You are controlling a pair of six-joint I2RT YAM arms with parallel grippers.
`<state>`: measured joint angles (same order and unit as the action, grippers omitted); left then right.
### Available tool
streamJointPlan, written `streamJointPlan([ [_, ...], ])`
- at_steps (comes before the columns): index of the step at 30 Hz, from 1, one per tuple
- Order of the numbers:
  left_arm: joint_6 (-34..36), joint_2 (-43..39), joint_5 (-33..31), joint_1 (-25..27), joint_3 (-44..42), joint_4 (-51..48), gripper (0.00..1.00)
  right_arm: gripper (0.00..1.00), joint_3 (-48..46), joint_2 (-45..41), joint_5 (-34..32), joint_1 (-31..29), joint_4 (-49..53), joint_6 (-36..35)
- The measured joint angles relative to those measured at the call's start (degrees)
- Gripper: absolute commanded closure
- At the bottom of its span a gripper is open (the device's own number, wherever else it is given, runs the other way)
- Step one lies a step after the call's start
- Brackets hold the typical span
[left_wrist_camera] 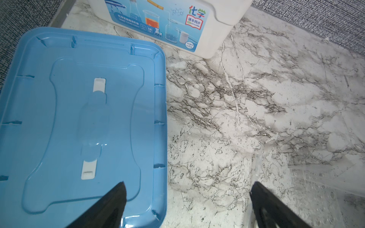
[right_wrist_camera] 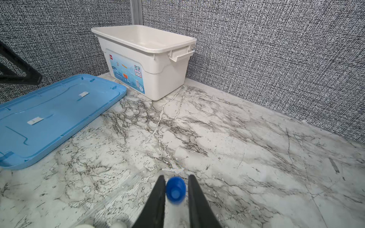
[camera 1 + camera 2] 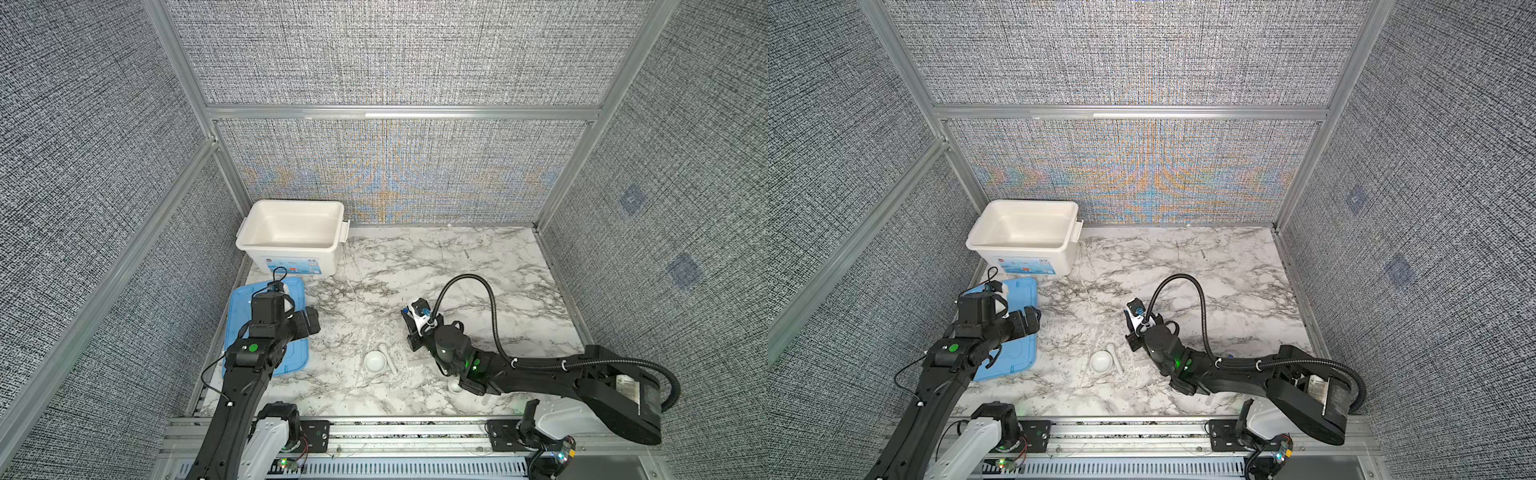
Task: Organize the chemistry lab equipment
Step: 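Lower the test tube upright into the clear rack and open the right gripper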
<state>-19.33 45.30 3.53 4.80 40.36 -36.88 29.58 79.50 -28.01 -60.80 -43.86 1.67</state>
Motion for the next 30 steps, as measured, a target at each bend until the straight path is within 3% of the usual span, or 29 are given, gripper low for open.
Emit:
streamJointPlan([
  [16, 0.00, -0.11, 0.02, 0.00, 0.00, 0.02, 0.01, 0.69, 1.44, -4.31, -1.22, -0.68, 4.50, 0.04],
  [22, -0.02, -0.48, 0.02, 0.00, 0.00, 0.00, 0.01, 0.68, 3.08, -4.15, -1.44, -0.35, 8.96, 3.02],
  [26, 0.00, -0.81, 0.02, 0.00, 0.00, 0.00, 0.01, 0.62, 7.04, -7.61, 0.31, 0.94, 17.05, 6.69],
  [30, -0.04, -0.79, 0.04, 0.33, -0.02, -0.04, 0.01, 0.59, 16.06, -11.87, 3.50, 5.09, 32.35, 13.75],
])
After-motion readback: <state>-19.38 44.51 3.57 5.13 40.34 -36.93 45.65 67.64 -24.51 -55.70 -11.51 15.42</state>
